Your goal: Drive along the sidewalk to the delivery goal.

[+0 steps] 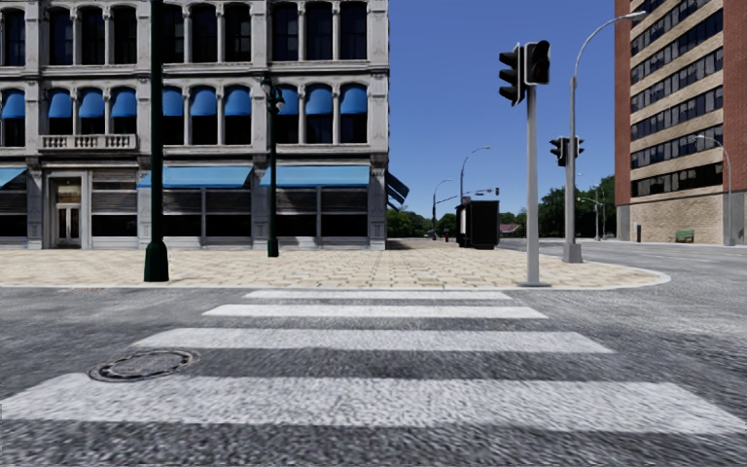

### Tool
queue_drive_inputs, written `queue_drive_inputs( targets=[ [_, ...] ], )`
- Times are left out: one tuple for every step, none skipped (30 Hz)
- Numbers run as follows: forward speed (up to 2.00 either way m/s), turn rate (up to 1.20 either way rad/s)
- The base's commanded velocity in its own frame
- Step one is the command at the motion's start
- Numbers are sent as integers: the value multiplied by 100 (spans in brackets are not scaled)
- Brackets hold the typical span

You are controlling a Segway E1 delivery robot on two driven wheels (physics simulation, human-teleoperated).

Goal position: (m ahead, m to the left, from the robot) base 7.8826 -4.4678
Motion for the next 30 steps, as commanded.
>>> queue_drive_inputs(
  targets=[
    [200, 0],
    [200, 0],
    [200, 0],
    [200, 0],
    [200, 0],
    [200, 0],
    [200, 0],
    [200, 0],
    [200, 0],
    [200, 0],
    [200, 0],
    [200, 0],
    [200, 0],
    [200, -2],
    [200, -7],
    [200, -9],
    [200, -9],
    [200, -10],
    [200, -12],
    [200, -12],
    [200, -12],
    [200, -12],
    [200, -12],
    [200, -12],
    [200, -13],
    [200, -18],
    [193, -27],
    [193, -27],
    [185, -31],
    [181, -41]
  ],
)
